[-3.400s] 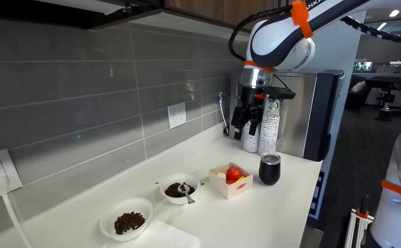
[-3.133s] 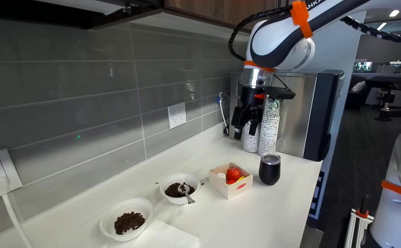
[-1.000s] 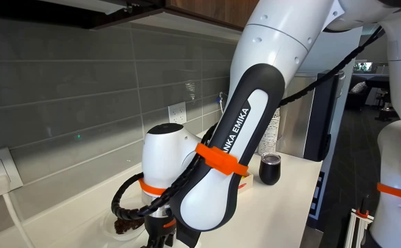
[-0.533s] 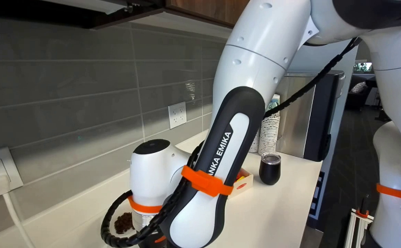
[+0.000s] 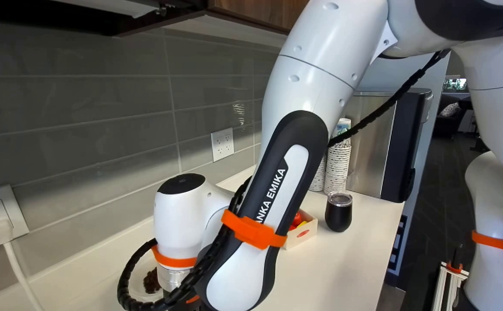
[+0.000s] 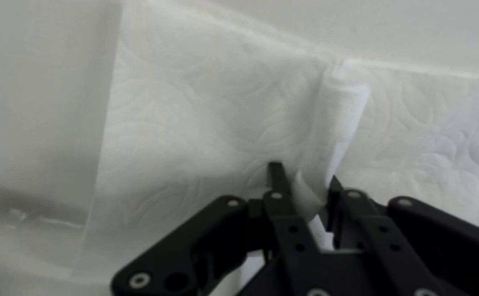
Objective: Fold the white napkin in half.
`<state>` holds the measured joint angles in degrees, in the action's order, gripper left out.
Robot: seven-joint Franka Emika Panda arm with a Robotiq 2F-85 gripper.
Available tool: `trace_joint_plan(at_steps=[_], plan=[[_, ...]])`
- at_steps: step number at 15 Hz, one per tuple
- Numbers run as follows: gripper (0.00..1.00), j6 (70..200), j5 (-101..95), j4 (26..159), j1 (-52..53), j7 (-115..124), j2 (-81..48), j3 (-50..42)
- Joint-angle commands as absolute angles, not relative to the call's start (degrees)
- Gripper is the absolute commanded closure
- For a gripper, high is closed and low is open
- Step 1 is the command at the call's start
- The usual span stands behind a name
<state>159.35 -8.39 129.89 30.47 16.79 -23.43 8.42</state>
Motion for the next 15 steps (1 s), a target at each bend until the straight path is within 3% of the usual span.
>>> trace_joint_plan(at_steps=[1,9,15], plan=[[1.00,157.09,-10.50,130.54,31.60,18.25,-20.86,8.18],[0.99,146.22,-11.68,138.18,30.90,17.47,-5.99,13.36],[0.99,133.51,-20.99,145.43,28.33,30.41,7.83,17.90]])
